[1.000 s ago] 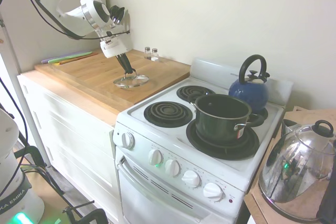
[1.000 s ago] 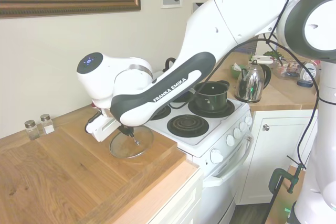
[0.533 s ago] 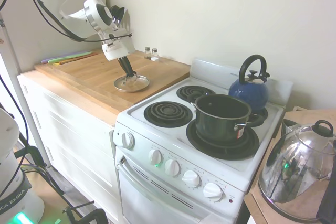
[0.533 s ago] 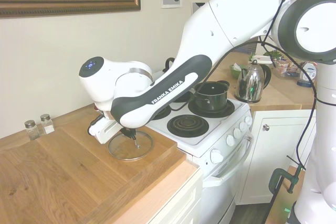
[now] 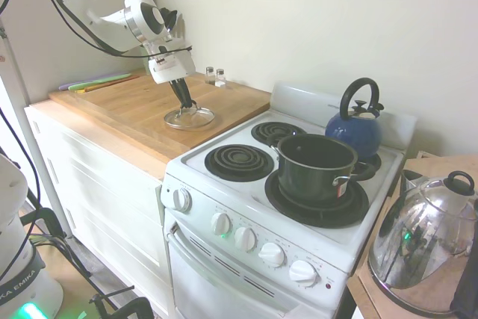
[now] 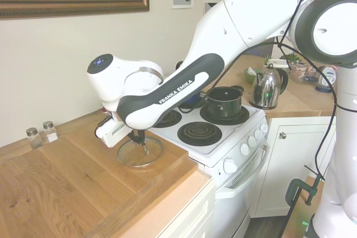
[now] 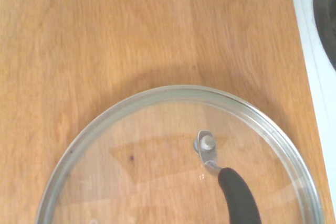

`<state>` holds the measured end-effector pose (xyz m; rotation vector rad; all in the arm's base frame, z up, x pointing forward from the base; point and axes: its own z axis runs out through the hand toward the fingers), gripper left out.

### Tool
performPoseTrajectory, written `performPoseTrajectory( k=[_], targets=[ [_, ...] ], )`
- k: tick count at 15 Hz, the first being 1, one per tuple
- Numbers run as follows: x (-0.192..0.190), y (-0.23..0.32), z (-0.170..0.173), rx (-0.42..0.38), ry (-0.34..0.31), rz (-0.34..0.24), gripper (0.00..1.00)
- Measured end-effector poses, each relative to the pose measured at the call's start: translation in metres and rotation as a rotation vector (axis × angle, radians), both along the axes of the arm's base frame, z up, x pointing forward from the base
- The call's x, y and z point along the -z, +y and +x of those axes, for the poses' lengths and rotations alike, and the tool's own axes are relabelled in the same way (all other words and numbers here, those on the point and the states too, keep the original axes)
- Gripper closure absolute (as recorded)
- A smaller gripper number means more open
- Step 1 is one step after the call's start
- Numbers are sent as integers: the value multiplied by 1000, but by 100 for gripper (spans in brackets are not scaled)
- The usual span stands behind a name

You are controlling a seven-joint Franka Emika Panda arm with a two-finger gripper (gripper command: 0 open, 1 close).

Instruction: Uncover the lid of the pot

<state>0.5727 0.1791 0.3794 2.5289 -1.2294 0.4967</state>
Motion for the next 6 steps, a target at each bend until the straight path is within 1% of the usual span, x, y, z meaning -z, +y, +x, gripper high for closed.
performPoseTrajectory(
  k=[4,6],
  targets=[
    [-3,-2,2,0,1,8,0],
    [-13,-1,-1,-14,2,34,0]
  ],
)
